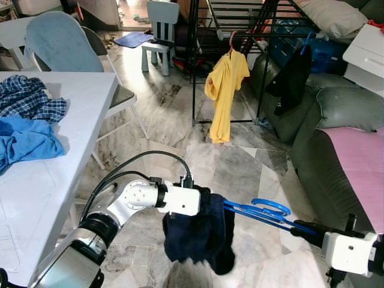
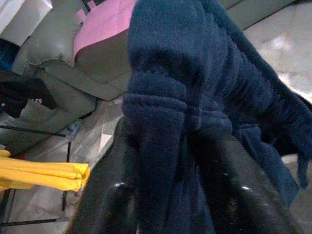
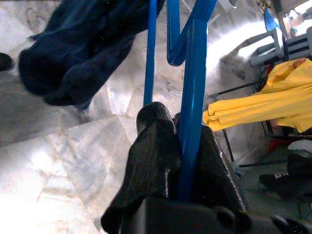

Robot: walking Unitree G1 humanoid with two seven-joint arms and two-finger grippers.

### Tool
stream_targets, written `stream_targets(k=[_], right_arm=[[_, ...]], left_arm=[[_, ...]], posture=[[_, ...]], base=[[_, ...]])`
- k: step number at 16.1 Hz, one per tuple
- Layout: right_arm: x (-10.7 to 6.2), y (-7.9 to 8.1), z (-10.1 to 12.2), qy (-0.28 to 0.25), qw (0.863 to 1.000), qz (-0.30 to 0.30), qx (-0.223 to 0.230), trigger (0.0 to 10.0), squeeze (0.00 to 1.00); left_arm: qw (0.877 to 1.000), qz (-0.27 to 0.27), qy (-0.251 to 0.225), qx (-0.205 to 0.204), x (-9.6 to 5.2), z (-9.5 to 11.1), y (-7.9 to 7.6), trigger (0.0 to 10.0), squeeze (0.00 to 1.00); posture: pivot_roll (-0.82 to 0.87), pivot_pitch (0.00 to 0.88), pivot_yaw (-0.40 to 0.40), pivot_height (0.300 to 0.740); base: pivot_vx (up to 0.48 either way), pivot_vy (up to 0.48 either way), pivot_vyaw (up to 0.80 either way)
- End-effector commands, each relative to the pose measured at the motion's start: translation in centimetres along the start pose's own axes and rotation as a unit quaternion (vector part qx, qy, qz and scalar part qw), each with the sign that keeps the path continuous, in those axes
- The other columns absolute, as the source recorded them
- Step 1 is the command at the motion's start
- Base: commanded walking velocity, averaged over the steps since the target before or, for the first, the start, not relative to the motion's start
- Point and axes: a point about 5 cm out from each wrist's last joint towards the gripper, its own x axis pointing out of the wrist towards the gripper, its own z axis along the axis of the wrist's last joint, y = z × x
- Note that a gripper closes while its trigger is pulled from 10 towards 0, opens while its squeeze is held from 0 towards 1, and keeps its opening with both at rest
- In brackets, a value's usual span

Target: Hang hanger

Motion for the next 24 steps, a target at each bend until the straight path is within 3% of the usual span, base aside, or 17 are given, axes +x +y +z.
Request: stream_targets(k=[1,16,17,18,21,22,24], right_arm=[[0.2,-0.3,0.5,-0.017,1.0,-0.012,-0.01,10.0,0.0],[2.0,-0.1,0.6,-0.029,0.999,-0.022,-0.03,10.0,0.0],[2.1,0.0,0.4,-0.023,1.0,-0.017,-0.01,10.0,0.9],[1.9,0.1,0.1,-0.014,0.999,0.001,0.03,10.0,1.0],[0.9,-0.3,0.0,0.018,1.0,0.015,0.014,10.0,1.0],[0.2,-1.2,-0.1,0.036,0.999,-0.002,0.01,10.0,1.0],[-0.9,-2.6,-0.3,0.056,0.998,-0.033,0.003,10.0,1.0]], left_arm=[[1.0,-0.001,-0.003,0.004,0.1,0.3,0.5,0.0,0.0],[0.999,0.009,-0.037,-0.034,0.6,1.0,0.9,0.0,0.0],[0.999,0.002,-0.033,-0.037,0.5,0.9,0.7,0.0,0.0],[0.999,0.0,-0.023,-0.041,0.3,0.6,0.5,0.0,0.0],[0.998,0.034,0.006,-0.053,0.1,-0.1,1.1,0.0,0.0],[0.995,0.066,0.023,-0.065,0.0,-0.4,1.7,0.0,0.0],[0.994,0.078,0.041,-0.067,-0.1,-0.8,2.0,0.0,0.0]], posture=[[0.0,0.0,-0.038,0.74],[0.0,0.0,-0.04,0.74],[0.0,0.0,-0.04,0.74],[0.0,0.0,-0.04,0.74],[0.0,0.0,-0.04,0.74],[0.0,0.0,-0.041,0.74],[0.0,0.0,-0.041,0.74]], base=[[0.0,0.0,0.0],[0.0,0.0,0.0],[0.0,0.0,0.0],[0.0,0.0,0.0],[0.0,0.0,0.0],[0.0,0.0,0.0],[0.0,0.0,0.0]])
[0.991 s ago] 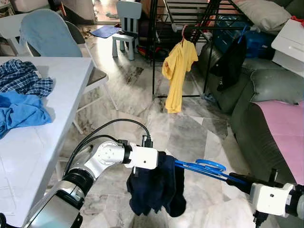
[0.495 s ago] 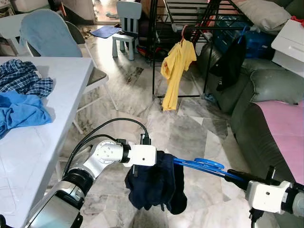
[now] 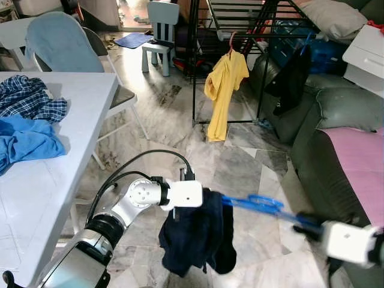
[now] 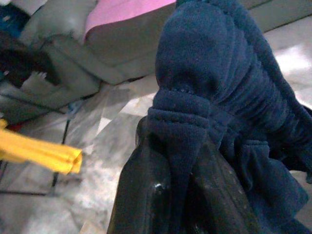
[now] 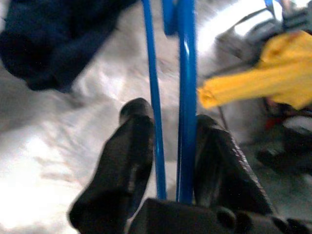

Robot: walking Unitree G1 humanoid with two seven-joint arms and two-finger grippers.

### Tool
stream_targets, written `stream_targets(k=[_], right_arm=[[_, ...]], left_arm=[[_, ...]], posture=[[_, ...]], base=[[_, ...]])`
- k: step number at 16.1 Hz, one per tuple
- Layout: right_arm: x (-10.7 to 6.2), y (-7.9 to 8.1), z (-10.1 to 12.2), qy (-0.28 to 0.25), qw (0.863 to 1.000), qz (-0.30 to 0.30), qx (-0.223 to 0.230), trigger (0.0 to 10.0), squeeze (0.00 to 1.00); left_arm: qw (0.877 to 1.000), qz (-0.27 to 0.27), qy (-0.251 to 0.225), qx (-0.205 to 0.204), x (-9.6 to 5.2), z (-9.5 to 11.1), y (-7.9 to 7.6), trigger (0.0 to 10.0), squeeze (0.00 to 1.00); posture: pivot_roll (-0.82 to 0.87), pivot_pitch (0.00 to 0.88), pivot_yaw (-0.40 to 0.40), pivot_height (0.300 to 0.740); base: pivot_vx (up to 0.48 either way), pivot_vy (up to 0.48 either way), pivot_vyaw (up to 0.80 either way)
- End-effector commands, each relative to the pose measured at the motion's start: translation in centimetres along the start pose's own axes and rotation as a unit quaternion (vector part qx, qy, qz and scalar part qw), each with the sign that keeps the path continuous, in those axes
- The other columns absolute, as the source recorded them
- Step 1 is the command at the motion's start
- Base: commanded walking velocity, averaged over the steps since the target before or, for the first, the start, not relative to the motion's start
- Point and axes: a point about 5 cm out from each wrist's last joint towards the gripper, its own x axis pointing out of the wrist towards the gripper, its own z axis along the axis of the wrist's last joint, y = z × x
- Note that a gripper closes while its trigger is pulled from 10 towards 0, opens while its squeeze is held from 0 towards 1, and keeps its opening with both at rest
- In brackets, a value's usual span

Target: Hang hanger

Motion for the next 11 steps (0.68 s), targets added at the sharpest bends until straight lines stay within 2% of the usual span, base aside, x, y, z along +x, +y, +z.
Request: stream_targets(k=[1,2,4,5,8,10,11], right_arm=[[-1.0,-1.6,0.0,0.017,0.999,-0.03,-0.014,10.0,1.0],[-2.1,-3.1,-0.1,0.031,0.998,-0.06,-0.017,10.0,1.0],[-3.3,-4.2,0.2,0.035,0.995,-0.085,-0.023,10.0,1.0],[-3.5,-4.2,0.3,0.028,0.996,-0.083,-0.012,10.0,1.0],[-3.3,-3.2,0.4,0.021,0.997,-0.068,0.013,10.0,1.0],[-2.2,-1.6,-0.1,0.027,0.997,-0.058,0.048,10.0,1.0],[-1.0,0.0,-0.3,0.013,0.996,-0.043,0.081,10.0,1.0]], left_arm=[[0.999,0.033,0.017,-0.001,-0.7,-0.3,1.4,0.0,0.0],[0.999,0.029,0.042,0.004,-0.9,-0.9,1.3,0.0,0.0],[0.998,0.026,0.059,0.016,-1.0,-1.2,1.1,0.0,0.0],[0.998,0.029,0.062,0.015,-0.9,-1.3,1.1,0.0,0.0],[0.996,0.059,0.065,0.006,-0.7,-1.2,1.6,0.0,0.0],[0.99,0.124,0.047,-0.048,-0.7,-0.8,2.9,0.0,0.0],[0.983,0.165,0.022,-0.083,-0.7,-0.2,3.8,0.0,0.0]], posture=[[0.0,0.0,-0.041,0.74],[0.0,0.0,-0.041,0.74],[0.0,0.0,-0.04,0.74],[0.0,0.0,-0.04,0.74],[0.0,0.0,-0.039,0.74],[0.0,0.0,-0.04,0.74],[0.0,0.0,-0.043,0.74]], base=[[0.0,0.0,0.0],[0.0,0.0,0.0],[0.0,0.0,0.0],[0.0,0.0,0.0],[0.0,0.0,0.0],[0.0,0.0,0.0],[0.0,0.0,0.0]])
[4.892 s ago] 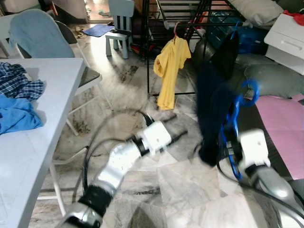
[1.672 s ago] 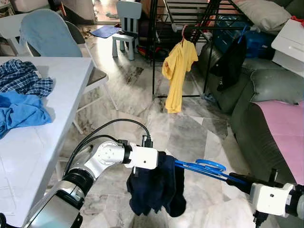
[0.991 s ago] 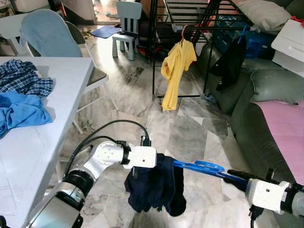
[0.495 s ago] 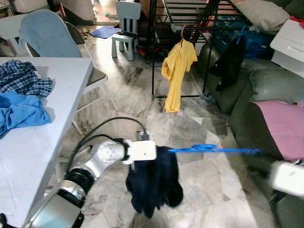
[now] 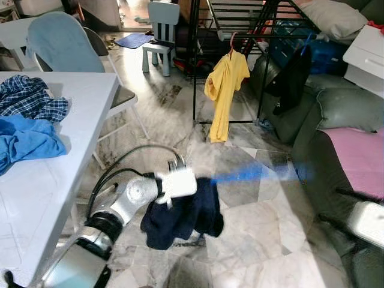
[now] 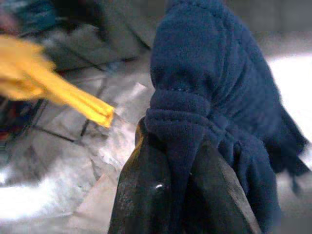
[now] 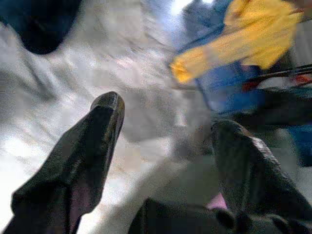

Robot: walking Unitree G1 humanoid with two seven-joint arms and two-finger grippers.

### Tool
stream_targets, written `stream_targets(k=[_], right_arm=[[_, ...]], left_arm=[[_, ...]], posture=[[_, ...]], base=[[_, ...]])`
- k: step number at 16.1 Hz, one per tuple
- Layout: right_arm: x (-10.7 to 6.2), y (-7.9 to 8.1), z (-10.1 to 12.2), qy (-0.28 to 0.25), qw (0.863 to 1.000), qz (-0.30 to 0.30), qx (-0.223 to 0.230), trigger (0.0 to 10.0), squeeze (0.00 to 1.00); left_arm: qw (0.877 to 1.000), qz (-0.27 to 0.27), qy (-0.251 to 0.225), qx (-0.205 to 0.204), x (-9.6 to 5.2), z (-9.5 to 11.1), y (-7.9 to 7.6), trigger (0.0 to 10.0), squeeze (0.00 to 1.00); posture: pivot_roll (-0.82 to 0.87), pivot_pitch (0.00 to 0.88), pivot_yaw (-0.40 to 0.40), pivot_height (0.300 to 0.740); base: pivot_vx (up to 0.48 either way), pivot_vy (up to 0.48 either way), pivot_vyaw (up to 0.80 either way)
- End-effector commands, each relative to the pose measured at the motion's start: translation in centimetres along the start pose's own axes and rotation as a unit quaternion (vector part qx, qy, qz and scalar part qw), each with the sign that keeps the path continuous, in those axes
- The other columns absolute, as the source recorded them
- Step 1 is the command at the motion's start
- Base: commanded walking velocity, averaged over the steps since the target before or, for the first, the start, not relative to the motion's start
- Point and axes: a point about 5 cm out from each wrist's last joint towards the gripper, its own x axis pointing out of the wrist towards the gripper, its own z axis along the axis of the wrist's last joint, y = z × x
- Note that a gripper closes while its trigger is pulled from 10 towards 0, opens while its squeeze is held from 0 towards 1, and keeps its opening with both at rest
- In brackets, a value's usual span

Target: Hang hanger

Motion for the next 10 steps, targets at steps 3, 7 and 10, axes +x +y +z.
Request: stream_targets(k=[3,7,10], right_arm=[[3.6,3.2,0.2,-0.05,0.994,-0.007,0.1,10.0,1.0],[6.2,2.3,0.4,-0.08,0.979,-0.113,0.148,10.0,1.0],[6.7,0.2,0.9,-0.106,0.955,-0.205,0.185,10.0,1.0]], left_arm=[[0.987,0.086,-0.075,-0.117,0.2,2.6,3.0,0.0,0.0],[0.978,0.057,-0.175,-0.101,-0.2,5.0,2.7,0.0,0.0],[0.963,0.017,-0.261,-0.059,-0.9,7.3,1.6,0.0,0.0]], posture=[[0.01,0.0,-0.043,0.74],[0.02,0.0,-0.045,0.74],[0.02,0.0,-0.048,0.74]], base=[[0.0,0.0,0.0],[0.0,0.0,0.0],[0.0,0.0,0.0]])
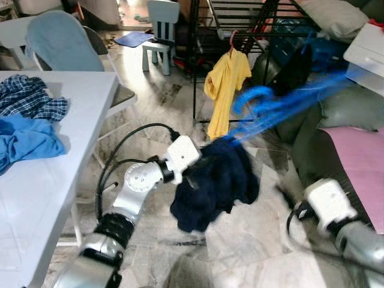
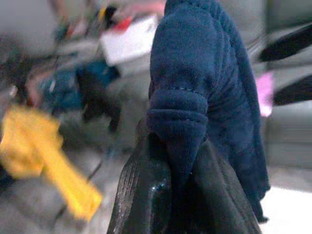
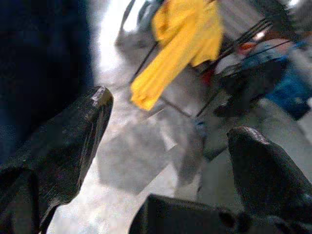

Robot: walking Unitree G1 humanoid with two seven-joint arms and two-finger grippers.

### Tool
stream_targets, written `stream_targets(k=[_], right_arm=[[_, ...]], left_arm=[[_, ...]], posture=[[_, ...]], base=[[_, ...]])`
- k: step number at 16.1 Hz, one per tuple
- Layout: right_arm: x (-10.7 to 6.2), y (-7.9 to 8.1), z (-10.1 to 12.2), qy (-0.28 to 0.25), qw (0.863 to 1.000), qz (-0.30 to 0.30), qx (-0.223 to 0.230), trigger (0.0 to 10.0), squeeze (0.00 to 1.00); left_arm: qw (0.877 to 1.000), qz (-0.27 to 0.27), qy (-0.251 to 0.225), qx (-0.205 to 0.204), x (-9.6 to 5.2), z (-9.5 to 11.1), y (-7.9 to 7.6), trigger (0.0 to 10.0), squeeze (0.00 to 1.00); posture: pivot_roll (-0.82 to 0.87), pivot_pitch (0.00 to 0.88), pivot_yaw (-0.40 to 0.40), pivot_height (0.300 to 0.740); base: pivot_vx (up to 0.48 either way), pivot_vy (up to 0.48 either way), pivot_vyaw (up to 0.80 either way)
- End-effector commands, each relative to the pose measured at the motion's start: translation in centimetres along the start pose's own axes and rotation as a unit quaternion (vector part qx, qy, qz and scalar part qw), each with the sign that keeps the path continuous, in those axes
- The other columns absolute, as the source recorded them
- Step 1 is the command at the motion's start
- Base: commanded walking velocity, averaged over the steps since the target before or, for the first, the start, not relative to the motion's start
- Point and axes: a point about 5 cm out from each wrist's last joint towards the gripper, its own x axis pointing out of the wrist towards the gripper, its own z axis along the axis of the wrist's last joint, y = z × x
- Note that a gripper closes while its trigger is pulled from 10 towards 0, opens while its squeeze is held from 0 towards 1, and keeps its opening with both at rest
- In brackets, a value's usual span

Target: Hang hanger

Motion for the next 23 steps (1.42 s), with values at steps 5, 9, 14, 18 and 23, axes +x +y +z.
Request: stream_targets(k=[5,9,14,18,23], right_arm=[[1.4,0.7,0.1,-0.013,1.0,0.002,0.021,10.0,1.0],[1.3,3.0,2.2,-0.067,0.994,0.072,0.046,10.0,0.8],[-0.4,5.1,2.8,-0.083,0.98,0.164,0.077,10.0,0.0],[-0.4,5.1,3.9,-0.1,0.976,0.175,0.084,10.0,0.0],[0.5,4.7,2.1,-0.053,0.989,0.129,0.053,10.0,0.0]], left_arm=[[0.994,-0.046,-0.096,0.031,1.9,3.9,-0.9,0.0,0.0],[0.995,-0.047,-0.067,0.057,2.2,3.4,-1.2,0.0,0.0],[0.996,-0.026,-0.034,0.076,2.3,2.7,-0.9,0.0,0.0],[0.996,-0.012,-0.024,0.085,2.4,2.6,-0.4,0.0,0.0],[0.995,-0.017,-0.073,0.065,2.5,3.9,-0.8,0.0,0.0]], posture=[[0.02,0.0,-0.052,0.74],[0.01,0.0,-0.05,0.74],[0.0,0.0,-0.046,0.74],[0.01,0.0,-0.043,0.74],[0.01,0.0,-0.048,0.74]], base=[[0.0,0.0,0.0],[0.0,0.0,0.0],[0.0,0.0,0.0],[0.0,0.0,0.0],[0.0,0.0,0.0]])
